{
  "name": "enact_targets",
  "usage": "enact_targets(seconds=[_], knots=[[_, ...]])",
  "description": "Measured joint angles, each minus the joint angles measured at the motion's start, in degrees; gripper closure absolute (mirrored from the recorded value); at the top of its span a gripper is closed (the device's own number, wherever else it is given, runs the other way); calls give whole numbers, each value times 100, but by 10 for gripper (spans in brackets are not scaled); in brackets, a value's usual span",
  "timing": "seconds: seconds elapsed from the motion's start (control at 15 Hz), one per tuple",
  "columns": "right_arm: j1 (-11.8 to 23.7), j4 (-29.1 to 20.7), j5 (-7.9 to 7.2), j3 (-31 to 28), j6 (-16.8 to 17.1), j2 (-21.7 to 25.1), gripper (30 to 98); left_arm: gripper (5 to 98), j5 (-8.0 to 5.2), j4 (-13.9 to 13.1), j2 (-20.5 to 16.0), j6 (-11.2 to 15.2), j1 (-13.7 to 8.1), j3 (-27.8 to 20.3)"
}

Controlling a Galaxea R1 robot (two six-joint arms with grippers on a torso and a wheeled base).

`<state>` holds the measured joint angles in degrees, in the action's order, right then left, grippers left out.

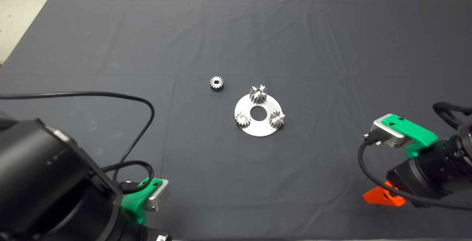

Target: Remove an incorrectly installed larger gear and replace it with the correct smaller gear

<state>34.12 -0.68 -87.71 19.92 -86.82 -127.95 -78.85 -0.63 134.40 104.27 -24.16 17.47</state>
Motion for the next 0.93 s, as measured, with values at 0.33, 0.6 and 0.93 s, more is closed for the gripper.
enact_targets(seconds=[0.33,0.6,0.93], knots=[[0,30,-13,241,113,-190,308,54,2,-2,0,0,0,0],[0,593,-2,1330,496,-960,308,54,5,-2,0,0,0,0],[-406,1330,-38,2930,1512,-2059,308,54,7,0,2,0,0,0]])
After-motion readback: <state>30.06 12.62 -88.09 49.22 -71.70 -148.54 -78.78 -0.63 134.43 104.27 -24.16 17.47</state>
